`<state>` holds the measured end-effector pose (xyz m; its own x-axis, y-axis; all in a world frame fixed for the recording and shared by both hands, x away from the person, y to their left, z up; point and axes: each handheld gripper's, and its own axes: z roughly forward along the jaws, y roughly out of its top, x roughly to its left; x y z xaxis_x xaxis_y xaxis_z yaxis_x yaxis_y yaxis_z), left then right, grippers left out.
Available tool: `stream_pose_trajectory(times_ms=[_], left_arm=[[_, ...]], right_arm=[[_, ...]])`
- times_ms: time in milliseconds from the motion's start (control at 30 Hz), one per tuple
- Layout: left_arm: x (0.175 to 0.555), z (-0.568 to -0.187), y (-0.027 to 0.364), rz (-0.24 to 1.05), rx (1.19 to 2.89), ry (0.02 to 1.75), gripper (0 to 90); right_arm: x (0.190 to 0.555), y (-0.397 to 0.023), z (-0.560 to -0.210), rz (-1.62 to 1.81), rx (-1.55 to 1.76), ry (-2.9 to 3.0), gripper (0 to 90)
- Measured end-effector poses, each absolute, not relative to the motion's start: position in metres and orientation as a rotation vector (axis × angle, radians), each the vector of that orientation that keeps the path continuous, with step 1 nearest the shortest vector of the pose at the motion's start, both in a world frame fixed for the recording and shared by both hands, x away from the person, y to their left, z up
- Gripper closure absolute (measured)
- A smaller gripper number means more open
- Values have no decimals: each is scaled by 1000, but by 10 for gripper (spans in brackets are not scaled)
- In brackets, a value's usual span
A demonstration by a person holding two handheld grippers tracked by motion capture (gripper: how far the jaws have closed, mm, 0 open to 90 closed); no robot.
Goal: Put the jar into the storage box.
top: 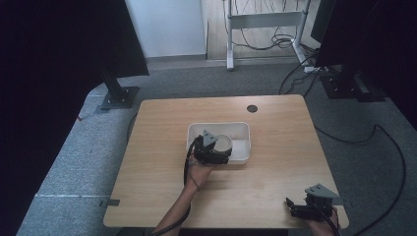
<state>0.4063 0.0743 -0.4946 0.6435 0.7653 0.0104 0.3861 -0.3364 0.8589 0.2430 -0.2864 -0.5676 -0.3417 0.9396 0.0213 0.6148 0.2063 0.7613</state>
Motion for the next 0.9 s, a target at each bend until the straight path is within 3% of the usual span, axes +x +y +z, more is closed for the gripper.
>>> stream_pose_trajectory(times_ms=[900], left_arm=[[388, -478, 106, 487, 1956, 852, 42]], right_arm=[[243, -286, -568, 958, 1442, 2035, 0]])
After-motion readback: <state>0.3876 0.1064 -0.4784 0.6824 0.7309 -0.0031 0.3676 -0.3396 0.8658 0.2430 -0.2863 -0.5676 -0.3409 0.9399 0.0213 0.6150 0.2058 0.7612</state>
